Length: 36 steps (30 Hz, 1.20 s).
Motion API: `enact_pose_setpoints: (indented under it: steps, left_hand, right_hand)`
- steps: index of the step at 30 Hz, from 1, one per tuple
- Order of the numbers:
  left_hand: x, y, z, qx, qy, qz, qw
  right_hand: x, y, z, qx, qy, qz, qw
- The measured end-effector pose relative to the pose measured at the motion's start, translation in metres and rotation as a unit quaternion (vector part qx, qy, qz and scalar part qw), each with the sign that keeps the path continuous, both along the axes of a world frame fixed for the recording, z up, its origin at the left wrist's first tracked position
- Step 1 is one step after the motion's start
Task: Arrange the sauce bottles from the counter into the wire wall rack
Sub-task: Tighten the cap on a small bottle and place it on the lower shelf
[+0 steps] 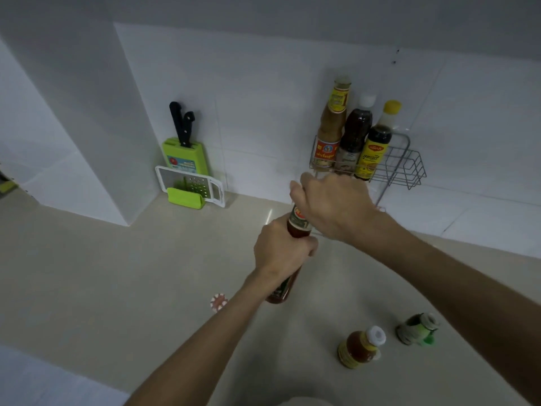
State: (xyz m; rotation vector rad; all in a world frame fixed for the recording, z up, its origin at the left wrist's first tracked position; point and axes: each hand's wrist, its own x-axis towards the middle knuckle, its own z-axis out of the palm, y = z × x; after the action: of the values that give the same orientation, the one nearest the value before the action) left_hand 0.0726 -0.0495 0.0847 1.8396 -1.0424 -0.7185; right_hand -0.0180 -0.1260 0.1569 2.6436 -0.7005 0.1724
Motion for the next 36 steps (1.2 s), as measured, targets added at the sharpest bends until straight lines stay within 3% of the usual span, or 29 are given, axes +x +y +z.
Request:
enact_pose_setpoints:
  steps: [3,5,7,10,13,16,18,23,26,28,29,32,36]
  left_hand:
    - [0.007,0.002,0.003,-0.002,0.143,-0.211,0.967]
    - [0.005,0.005,0.007,-0.007,0.165,-0.264,0.95]
    - [-0.007,0.001,0.006,-0.018,0.103,-0.168,0.98]
    - [-0.026,-0.005,-0.001,-0.03,0.014,-0.038,0.999]
    - [-0.025,-0.011,-0.002,-0.029,0.006,-0.071,0.997]
    - [-0.008,-0.019,0.0,-0.026,0.1,-0.189,0.977]
    - [-0.001,-0.022,-0.009,-0.01,0.117,-0.207,0.971]
    - [-0.009,-0.045,-0.034,-0.033,0.082,-0.097,0.991]
    - [-0.012,-0.063,-0.047,-0.046,0.064,-0.049,0.996]
    - [-0.013,-0.075,-0.06,-0.041,0.066,-0.063,0.995]
    - [-0.012,-0.081,-0.066,-0.034,0.063,-0.081,0.994]
    - [0.001,-0.108,-0.082,0.032,0.023,-0.11,0.993]
    - [0.021,-0.142,-0.096,0.143,0.124,-0.062,0.98]
  right_hand:
    - [-0.022,-0.005,0.009,0.12,-0.055,0.063,0.989]
    - [-0.03,-0.005,0.012,0.102,-0.077,0.116,0.985]
    - [-0.033,-0.007,0.007,0.104,-0.129,0.079,0.983]
    - [-0.026,-0.009,-0.006,0.221,-0.201,-0.076,0.951]
    - [-0.027,-0.014,-0.007,0.373,-0.251,-0.106,0.887]
    - [-0.032,-0.023,0.007,0.4,-0.311,-0.091,0.857]
    - [-0.034,-0.033,0.022,0.404,-0.363,-0.098,0.833]
    - [-0.044,-0.049,0.03,0.46,-0.477,-0.124,0.738]
    - [-0.051,-0.044,-0.019,0.499,-0.441,-0.15,0.731]
    - [-0.057,-0.045,-0.054,0.55,-0.451,-0.155,0.685]
    - [-0.059,-0.05,-0.069,0.543,-0.468,-0.159,0.678]
    - [-0.056,-0.068,-0.1,0.43,-0.483,-0.178,0.742]
    - [-0.034,-0.095,-0.12,0.39,-0.538,-0.166,0.728]
